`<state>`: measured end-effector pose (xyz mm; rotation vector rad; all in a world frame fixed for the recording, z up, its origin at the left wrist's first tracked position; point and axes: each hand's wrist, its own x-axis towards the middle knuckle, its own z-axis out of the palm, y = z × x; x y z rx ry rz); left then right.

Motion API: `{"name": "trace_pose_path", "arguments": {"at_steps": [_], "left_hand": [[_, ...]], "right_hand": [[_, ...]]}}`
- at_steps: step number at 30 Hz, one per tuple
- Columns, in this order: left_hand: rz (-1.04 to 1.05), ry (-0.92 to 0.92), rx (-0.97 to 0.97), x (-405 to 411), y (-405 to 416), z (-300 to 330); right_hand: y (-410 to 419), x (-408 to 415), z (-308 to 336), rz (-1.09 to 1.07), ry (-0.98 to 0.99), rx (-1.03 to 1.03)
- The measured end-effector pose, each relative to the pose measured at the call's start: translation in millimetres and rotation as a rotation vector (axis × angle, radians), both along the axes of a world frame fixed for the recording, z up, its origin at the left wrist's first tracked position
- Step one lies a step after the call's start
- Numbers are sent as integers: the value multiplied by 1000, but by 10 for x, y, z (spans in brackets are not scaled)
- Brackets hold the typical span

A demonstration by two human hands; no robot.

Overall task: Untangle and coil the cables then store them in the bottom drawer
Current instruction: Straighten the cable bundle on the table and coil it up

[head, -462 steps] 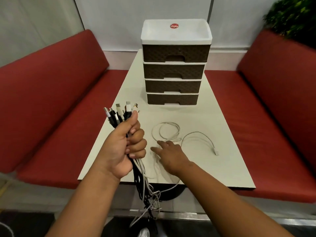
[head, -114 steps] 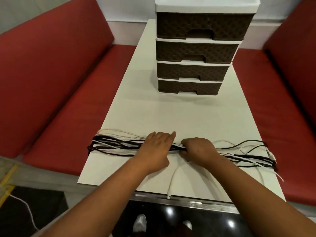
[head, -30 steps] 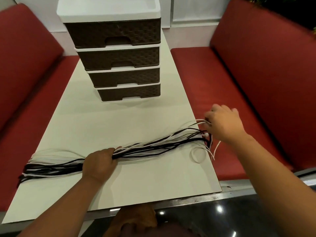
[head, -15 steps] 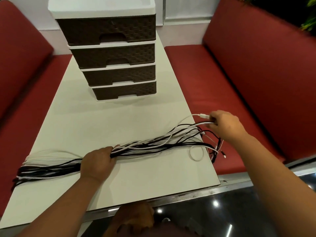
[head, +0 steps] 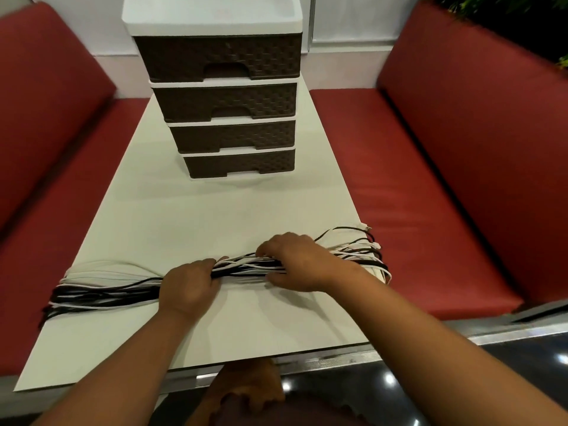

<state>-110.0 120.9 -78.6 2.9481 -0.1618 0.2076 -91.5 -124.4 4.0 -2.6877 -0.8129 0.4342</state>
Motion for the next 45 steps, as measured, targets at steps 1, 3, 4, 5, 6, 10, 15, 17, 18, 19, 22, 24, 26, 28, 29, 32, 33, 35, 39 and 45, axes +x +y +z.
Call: {"name": "trace_pose_path", "arguments": {"at_steps": [1, 3, 4, 5, 6, 10, 15, 17, 18, 19, 22, 24, 26, 28, 29, 32, 33, 35, 39, 45], "left_hand": [[0, -18, -4, -2, 0, 3], [-7, -42, -11, -7, 0, 4], [-12, -42, -12, -11, 0, 7], [-18, -39, -10, -10, -2, 8], [-18, -33, -2, -9, 4, 9], [-28, -15, 33, 1, 10, 3], [-35, -15, 39, -5, 9, 1], [-29, 6, 18, -5, 16, -4], [-21, 18, 8, -6, 18, -7], [-14, 25, 1, -7, 18, -4], [-3, 19, -18, -9, 25, -10], [-9, 21, -23, -10, 20, -10], [-12, 17, -17, -6, 22, -5], [-7, 32, -5, -10, 14, 10], [-7, 35, -7, -11, 12, 17], [-2, 41, -19, -18, 6, 30], [-1, 41, -13, -18, 5, 34], [10, 56, 6, -18, -7, 61], [29, 82, 36, -16, -28, 86], [-1, 50, 18, -12, -8, 64]], "right_hand": [[53, 44, -38, -4, 44, -12], [66, 157, -32, -48, 148, -18], [30, 214, -10, -52, 193, -55], [-31, 266, 24, -44, 241, -118], [-102, 310, 63, -34, 305, -191], [-424, 417, 279, -104, 498, -363], [-761, 598, 631, -224, 321, -566], [-796, 612, 703, -273, 53, -535], [-791, 605, 705, -281, -131, -471], [-782, 589, 684, -281, -298, -366], [-849, 573, 540, -280, -555, -106], [-1005, 587, 472, -358, -500, -130], [-1185, 572, 397, -450, -345, -230], [-1299, 559, 345, -553, -182, -151], [-1325, 567, 349, -599, -123, -33], [-1345, 596, 485, -638, -143, 212], [-1356, 597, 550, -613, -219, 200], [-1381, 583, 631, -521, -496, 70], [-1466, 585, 569, -377, -868, -87], [-1660, 515, 143, -527, -14, -230]]}}
